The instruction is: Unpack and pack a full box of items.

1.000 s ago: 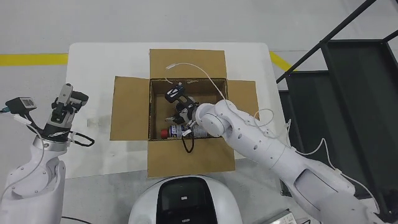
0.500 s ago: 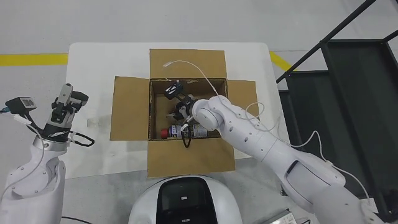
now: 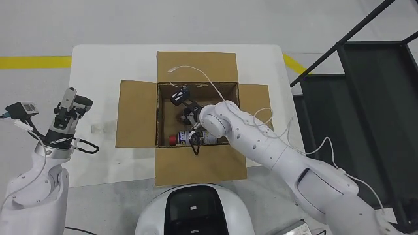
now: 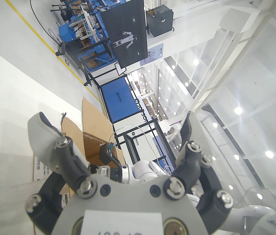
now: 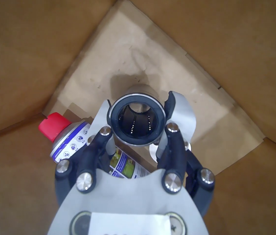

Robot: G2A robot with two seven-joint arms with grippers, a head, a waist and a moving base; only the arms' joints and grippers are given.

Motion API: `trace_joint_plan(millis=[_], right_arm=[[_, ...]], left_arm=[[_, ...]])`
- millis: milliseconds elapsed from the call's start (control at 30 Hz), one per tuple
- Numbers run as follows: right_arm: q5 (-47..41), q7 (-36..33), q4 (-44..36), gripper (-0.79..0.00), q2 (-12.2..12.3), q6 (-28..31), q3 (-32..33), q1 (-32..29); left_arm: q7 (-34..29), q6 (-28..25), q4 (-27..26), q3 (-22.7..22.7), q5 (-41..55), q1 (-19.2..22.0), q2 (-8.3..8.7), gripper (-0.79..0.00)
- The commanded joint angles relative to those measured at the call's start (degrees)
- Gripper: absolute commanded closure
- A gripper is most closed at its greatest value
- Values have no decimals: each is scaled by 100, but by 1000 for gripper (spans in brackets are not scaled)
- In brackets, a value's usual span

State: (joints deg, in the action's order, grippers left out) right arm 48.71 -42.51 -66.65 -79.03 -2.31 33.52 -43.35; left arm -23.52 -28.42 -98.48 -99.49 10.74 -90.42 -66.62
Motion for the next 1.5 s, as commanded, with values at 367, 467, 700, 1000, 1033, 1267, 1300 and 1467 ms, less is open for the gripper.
trace_joint_plan(millis=[367,467,700,1000,1033,1267,1300,1467], right_arm=[[954,-813,-1989,0,354,-161,640,-734],[1137,-1057,-2567,0,443,-193,815,-1015],[940,-1013,-3024,0,548,92,1208,-1370],[940,-1013,-3024,0,548,92,1208,-1370],[940,-1013,-3024,0,548,92,1208,-1370],[940,-1013,-3024,0,548,92,1208,-1370],[940,-1013,-3024,0,548,92,1208,-1370],[940,-1013,-3024,0,548,92,1208,-1370]], left_arm=[[0,0,0,0,0,0,0,-785],[0,0,0,0,0,0,0,-785],[0,0,0,0,0,0,0,-785],[0,0,0,0,0,0,0,-785],[0,0,0,0,0,0,0,-785],[0,0,0,0,0,0,0,-785],[0,0,0,0,0,0,0,-785],[0,0,0,0,0,0,0,-785]])
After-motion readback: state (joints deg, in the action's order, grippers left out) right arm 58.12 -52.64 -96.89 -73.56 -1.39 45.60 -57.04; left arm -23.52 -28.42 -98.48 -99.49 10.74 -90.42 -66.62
